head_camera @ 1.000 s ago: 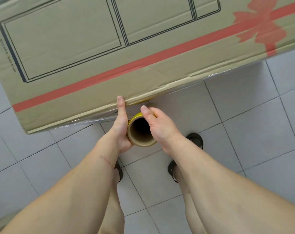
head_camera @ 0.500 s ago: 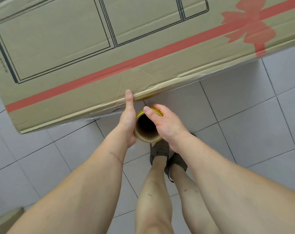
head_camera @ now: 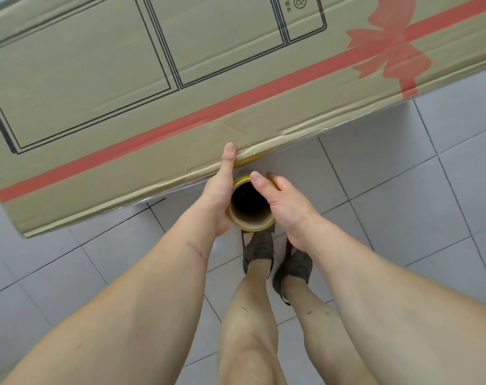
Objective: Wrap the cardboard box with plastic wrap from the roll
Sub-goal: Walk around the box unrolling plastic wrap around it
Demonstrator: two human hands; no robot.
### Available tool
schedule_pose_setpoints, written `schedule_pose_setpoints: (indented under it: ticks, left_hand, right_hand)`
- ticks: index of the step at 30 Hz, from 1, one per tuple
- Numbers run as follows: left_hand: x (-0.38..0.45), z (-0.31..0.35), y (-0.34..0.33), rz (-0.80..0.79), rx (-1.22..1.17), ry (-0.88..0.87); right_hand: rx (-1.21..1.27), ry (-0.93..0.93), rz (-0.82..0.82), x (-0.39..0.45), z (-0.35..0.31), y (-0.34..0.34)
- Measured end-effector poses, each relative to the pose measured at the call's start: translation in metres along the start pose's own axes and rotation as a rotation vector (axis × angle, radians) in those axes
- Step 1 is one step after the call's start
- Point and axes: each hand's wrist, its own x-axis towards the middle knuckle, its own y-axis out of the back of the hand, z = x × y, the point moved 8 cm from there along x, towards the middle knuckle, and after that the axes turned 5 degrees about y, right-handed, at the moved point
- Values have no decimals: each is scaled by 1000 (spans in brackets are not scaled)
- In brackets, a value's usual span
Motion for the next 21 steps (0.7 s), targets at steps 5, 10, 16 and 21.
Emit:
schedule_pose_setpoints:
  ticks: [5, 10, 16, 21]
  left_hand:
    - [-11, -10, -27, -149, -88, 61]
    - [-3, -1, -31, -47, -7, 15]
    - [-9, -3, -51, -138, -96, 38]
    - [-4, -2, -63, -30, -87, 27]
  right_hand:
    - [-24, 6, 52, 2, -7, 12]
    - [-21, -30, 30, 2, -6, 30]
    - [-21, -14, 2, 9, -3, 38]
    - [-108, 52, -17, 14, -14, 59]
